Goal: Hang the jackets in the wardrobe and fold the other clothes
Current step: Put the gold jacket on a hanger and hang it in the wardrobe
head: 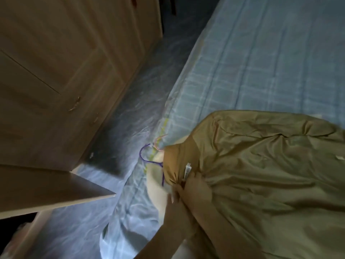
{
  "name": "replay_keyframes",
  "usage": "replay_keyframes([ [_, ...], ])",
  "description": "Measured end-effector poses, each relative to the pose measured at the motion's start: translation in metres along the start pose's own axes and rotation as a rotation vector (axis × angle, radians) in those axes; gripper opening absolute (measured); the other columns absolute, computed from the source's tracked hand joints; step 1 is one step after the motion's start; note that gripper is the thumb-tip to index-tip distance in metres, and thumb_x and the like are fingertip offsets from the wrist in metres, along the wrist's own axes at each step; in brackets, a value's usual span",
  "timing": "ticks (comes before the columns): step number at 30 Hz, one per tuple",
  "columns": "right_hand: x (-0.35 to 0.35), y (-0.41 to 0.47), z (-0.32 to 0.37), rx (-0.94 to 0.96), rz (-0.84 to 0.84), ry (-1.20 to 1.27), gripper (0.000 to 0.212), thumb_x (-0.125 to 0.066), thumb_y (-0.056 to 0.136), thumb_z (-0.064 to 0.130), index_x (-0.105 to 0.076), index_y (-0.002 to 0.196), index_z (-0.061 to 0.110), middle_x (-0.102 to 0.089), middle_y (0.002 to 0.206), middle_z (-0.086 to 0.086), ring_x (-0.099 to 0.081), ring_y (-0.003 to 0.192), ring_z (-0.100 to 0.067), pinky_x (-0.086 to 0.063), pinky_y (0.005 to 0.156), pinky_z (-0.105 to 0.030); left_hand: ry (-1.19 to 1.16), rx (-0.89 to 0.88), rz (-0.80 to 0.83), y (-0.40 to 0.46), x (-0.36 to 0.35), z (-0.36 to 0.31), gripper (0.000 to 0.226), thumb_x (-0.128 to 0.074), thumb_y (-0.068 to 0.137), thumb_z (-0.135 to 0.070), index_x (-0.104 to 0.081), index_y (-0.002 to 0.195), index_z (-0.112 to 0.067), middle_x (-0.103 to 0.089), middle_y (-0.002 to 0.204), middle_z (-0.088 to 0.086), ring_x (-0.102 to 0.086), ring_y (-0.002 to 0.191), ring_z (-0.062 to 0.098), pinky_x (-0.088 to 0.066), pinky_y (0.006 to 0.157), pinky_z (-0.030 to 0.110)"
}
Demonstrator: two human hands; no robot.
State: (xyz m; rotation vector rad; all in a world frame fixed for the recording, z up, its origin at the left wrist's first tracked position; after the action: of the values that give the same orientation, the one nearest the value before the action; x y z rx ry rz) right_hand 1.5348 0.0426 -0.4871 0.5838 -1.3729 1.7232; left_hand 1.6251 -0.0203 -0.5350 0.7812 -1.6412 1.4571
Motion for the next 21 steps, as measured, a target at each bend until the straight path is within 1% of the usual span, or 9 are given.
replay_keyframes([
  [2,-0.012,0.014,0.003,-0.046,-0.022,-0.042,0.054,-0.051,0.091,0.044,-0.043,0.133,0.011,-0.054,0.122,-0.009,-0.056,0.111,-0.025,-0.047,0.089,-0.036,-0.147,-0.033,-0.063,0.008,0.004,0.003,0.057,-0.028,0.089,-0.055,-0.074,0.111,-0.029,-0.072,0.114,-0.001,-0.055,0.126,0.03,-0.025,0.107,0.047],
  [4,-0.016,0.027,0.007,-0.069,-0.047,-0.046,0.055,-0.047,0.094,0.03,-0.035,0.143,0.008,-0.057,0.122,-0.01,-0.059,0.109,-0.025,-0.049,0.088,-0.035,-0.225,-0.065,-0.069,0.007,-0.008,0.004,0.052,-0.042,0.089,-0.054,-0.066,0.124,-0.024,-0.065,0.128,0.005,-0.03,0.143,0.014,-0.012,0.115,0.038],
  [5,-0.018,0.033,0.01,-0.07,-0.039,-0.05,0.059,-0.046,0.094,0.026,-0.029,0.147,0.005,-0.058,0.122,-0.01,-0.06,0.109,-0.025,-0.049,0.087,-0.035,-0.213,-0.098,-0.08,0.007,-0.011,0.004,0.057,-0.051,0.083,-0.056,-0.061,0.129,-0.024,-0.061,0.134,0.006,-0.027,0.144,0.019,-0.008,0.117,0.04],
  [8,-0.02,0.045,0.017,-0.04,0.034,-0.07,0.066,-0.05,0.093,0.029,-0.027,0.147,-0.002,-0.059,0.125,-0.011,-0.058,0.115,-0.025,-0.049,0.088,-0.033,-0.187,-0.28,-0.131,0.004,0.002,0.002,0.067,-0.056,0.072,-0.053,-0.055,0.133,-0.025,-0.058,0.136,0.005,-0.047,0.13,0.033,-0.02,0.115,0.048],
  [10,-0.016,0.044,0.019,-0.028,0.061,-0.092,0.055,-0.052,0.091,0.027,-0.043,0.137,-0.001,-0.062,0.121,-0.011,-0.059,0.114,-0.026,-0.049,0.087,-0.031,-0.374,-0.445,-0.232,0.001,0.022,0.01,0.052,-0.058,0.073,-0.043,-0.056,0.123,-0.032,-0.062,0.126,-0.005,-0.057,0.12,0.026,-0.038,0.107,0.039],
  [12,-0.01,0.037,0.016,-0.036,0.087,-0.052,0.039,-0.053,0.089,0.022,-0.055,0.123,0.003,-0.064,0.116,-0.011,-0.061,0.11,-0.028,-0.049,0.086,-0.032,-0.602,-0.513,-0.185,-0.004,0.035,0.029,0.042,-0.058,0.078,-0.027,-0.057,0.12,-0.034,-0.061,0.126,-0.014,-0.055,0.122,0.014,-0.038,0.105,0.027],
  [14,-0.005,0.025,0.011,-0.062,0.117,0.046,0.028,-0.055,0.086,0.019,-0.06,0.11,0.007,-0.065,0.108,-0.012,-0.062,0.104,-0.03,-0.05,0.081,-0.033,-0.763,-0.431,-0.055,-0.013,0.034,0.049,0.047,-0.047,0.085,-0.027,-0.058,0.13,-0.033,-0.056,0.135,-0.02,-0.045,0.129,0.0,-0.03,0.109,0.02],
  [17,-0.002,-0.005,0.002,-0.067,0.174,0.182,0.009,-0.052,0.083,0.013,-0.061,0.084,0.011,-0.064,0.086,-0.009,-0.065,0.09,-0.028,-0.043,0.066,-0.028,-0.931,-0.218,0.025,-0.029,0.044,0.061,0.032,-0.046,0.089,-0.032,-0.063,0.116,-0.04,-0.066,0.115,-0.021,-0.058,0.108,-0.004,-0.043,0.096,0.02],
  [21,0.041,-0.048,0.004,-0.104,0.08,0.368,0.018,-0.059,0.081,0.017,-0.066,0.092,0.004,-0.071,0.091,-0.01,-0.066,0.086,-0.024,-0.049,0.069,-0.03,-1.2,0.058,0.023,-0.045,0.087,0.065,0.016,-0.05,0.079,-0.033,-0.063,0.088,-0.036,-0.068,0.092,-0.006,-0.062,0.085,0.008,-0.046,0.075,0.018],
])
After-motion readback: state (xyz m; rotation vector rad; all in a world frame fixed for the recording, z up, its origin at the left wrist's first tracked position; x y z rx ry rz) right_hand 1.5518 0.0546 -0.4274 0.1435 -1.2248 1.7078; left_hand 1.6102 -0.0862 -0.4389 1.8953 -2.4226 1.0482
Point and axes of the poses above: each hand's wrist, its own y-axis towards the middle knuckle, its own x-axis out of the back of the hand, z = x × y, the point moved 6 cm from there along y, towards the middle knuckle
